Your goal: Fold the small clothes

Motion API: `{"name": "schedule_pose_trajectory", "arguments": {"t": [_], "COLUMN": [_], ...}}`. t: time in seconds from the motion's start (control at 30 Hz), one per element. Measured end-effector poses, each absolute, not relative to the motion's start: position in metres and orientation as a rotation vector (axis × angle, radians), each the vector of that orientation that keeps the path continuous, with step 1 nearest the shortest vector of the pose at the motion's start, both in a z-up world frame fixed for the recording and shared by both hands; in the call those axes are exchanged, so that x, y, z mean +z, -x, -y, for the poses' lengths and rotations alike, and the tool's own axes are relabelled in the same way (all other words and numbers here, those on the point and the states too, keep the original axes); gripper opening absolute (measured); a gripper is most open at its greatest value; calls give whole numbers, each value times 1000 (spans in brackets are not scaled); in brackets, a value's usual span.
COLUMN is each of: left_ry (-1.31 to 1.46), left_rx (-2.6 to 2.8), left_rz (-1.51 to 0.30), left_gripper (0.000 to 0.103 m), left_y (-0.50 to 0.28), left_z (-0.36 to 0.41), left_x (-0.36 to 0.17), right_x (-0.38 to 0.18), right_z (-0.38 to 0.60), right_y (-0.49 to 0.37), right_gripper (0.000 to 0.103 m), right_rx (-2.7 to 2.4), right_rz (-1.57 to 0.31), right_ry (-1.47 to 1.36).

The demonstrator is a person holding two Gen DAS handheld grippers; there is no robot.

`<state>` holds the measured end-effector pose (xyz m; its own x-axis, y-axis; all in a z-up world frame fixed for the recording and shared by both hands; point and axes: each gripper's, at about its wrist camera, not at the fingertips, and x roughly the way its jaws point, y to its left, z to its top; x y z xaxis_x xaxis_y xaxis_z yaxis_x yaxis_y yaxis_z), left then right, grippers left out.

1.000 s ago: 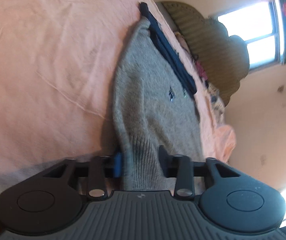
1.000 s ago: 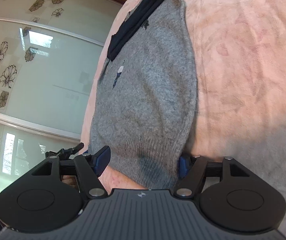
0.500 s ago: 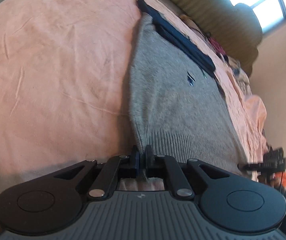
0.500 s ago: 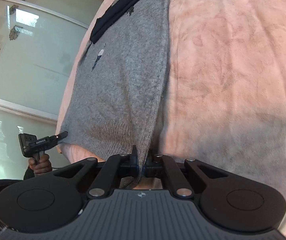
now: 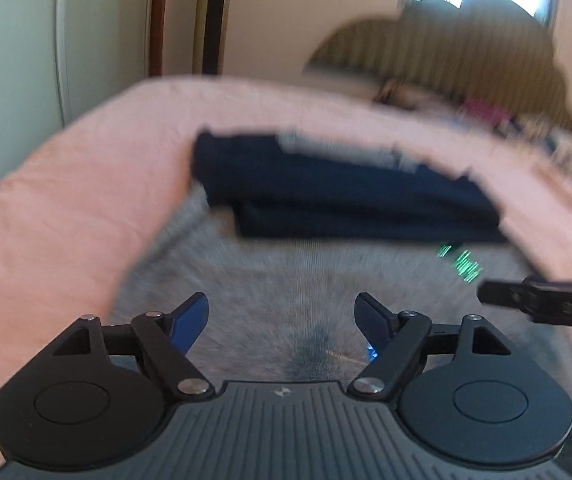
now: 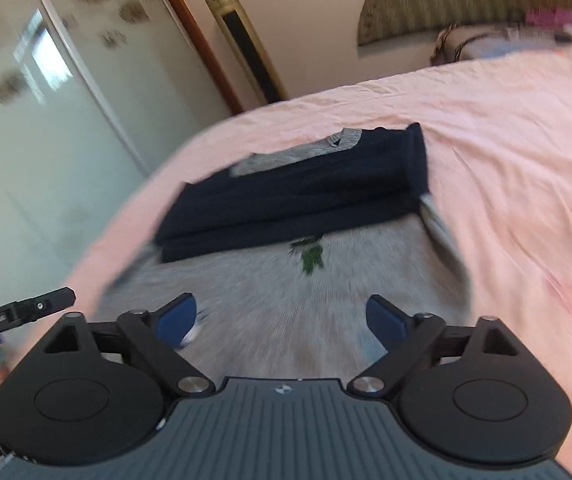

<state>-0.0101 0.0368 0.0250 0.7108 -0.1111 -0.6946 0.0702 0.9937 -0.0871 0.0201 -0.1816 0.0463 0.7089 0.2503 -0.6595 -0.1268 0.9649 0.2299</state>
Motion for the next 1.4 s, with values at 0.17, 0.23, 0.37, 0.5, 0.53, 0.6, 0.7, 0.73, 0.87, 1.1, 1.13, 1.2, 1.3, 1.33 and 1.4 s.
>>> {"name": "schedule_pose_trajectory", "arguments": {"t": [0.17,0.23,0.37,0.5,0.53,0.6,0.7,0.73,0.87,1.1,1.13,1.2,1.3,1.33,1.4], "left_ry": [-67,-68,-56,-59,-52,-42,-51,-53,-57,-61,-61,-63,-64,-62,-69], "left_rx": [-82,-95,-89,-71,-69,-70,-63,-61,-59,-62,-64,-64,-73,-81,-93], "left_rz": [-755,-758,-764,-735,-733,-736,-734,-734,-739,-745,-744,-741,-748,-751,-747], "left_gripper": [81,83,85,88,89,92,93,93,93,93,93,93,93,93,93], "left_y": [28,40,66,87,88,90,90,90,91,109,112,119,131,137,151], "left_z": [-27,-32,-35,-32,-32,-34,-32,-31,-30,-31,-32,-33,-36,-39,-45], "left_x": [10,11,14,9,9,8,8,8,8,8,8,8,10,10,10], "right_x": [4,4,3,6,7,8,8,8,8,9,9,10,11,12,14], "right_z": [150,157,163,162,162,161,160,160,163,164,165,165,166,168,173], "right_y": [-31,-24,7,25,30,36,45,47,52,64,66,71,86,94,116], "right_gripper": [103,103,103,103,103,103,103,103,103,103,103,103,103,103,103], "right_rx": [9,5,-10,-21,-23,-30,-43,-42,-33,-9,-5,1,20,33,76], "right_rz": [-759,-770,-757,-765,-762,-760,-756,-754,-752,-747,-747,-749,-755,-755,-752], "right_ry": [28,17,5,0,2,2,-4,-5,-8,2,3,8,20,28,45]}}
